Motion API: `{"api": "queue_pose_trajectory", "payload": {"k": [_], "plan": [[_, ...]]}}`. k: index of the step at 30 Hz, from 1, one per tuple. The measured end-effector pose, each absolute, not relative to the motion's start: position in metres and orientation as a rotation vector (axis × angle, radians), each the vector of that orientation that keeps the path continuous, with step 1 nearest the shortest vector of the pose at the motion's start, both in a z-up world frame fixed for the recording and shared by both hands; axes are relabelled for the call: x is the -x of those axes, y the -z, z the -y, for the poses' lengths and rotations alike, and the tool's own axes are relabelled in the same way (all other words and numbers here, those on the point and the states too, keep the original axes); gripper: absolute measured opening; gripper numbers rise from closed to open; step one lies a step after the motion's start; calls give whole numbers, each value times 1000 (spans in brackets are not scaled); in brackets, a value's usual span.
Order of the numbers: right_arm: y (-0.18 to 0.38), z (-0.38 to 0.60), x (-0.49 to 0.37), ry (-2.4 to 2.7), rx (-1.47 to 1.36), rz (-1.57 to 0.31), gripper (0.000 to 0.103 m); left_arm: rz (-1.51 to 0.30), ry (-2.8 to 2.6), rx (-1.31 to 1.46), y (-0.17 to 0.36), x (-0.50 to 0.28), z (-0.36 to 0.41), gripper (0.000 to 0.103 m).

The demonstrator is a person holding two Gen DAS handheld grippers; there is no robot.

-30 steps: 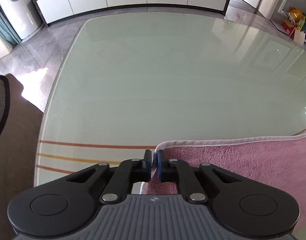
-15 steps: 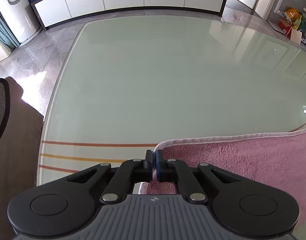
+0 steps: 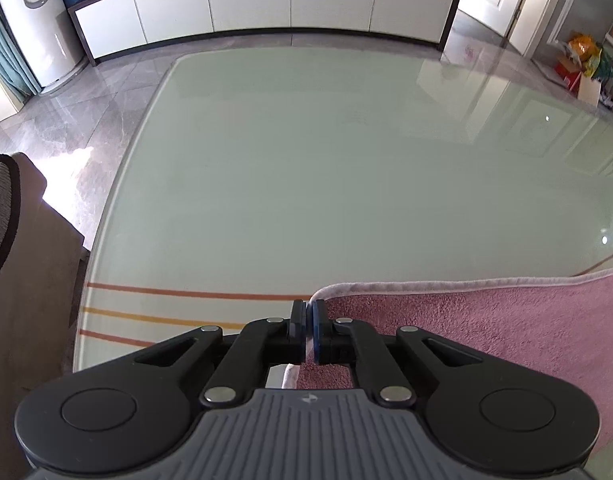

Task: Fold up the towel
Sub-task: 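Lift the held towel end and carry it over the towel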

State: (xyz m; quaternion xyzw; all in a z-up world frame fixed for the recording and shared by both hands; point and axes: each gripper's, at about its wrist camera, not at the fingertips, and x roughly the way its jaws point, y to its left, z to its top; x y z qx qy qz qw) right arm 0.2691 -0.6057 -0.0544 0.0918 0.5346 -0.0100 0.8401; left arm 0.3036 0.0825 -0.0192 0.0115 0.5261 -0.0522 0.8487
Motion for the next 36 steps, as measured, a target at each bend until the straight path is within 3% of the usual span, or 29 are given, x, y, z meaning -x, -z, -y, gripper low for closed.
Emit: {"api": "queue_pose_trajectory", "payload": {"k": [19,27,36], "plan": [[-11,618,-150,-106,-241,-929,5,-902,177,137,-23,-212,-123,3],[-28,617,-68,-130,-314,-834,5,-791,216,204,-48,-124,-140,3],[-20,621,12,-113,-406,-795,5,-765,197,252,-33,-29,-155,3]]}}
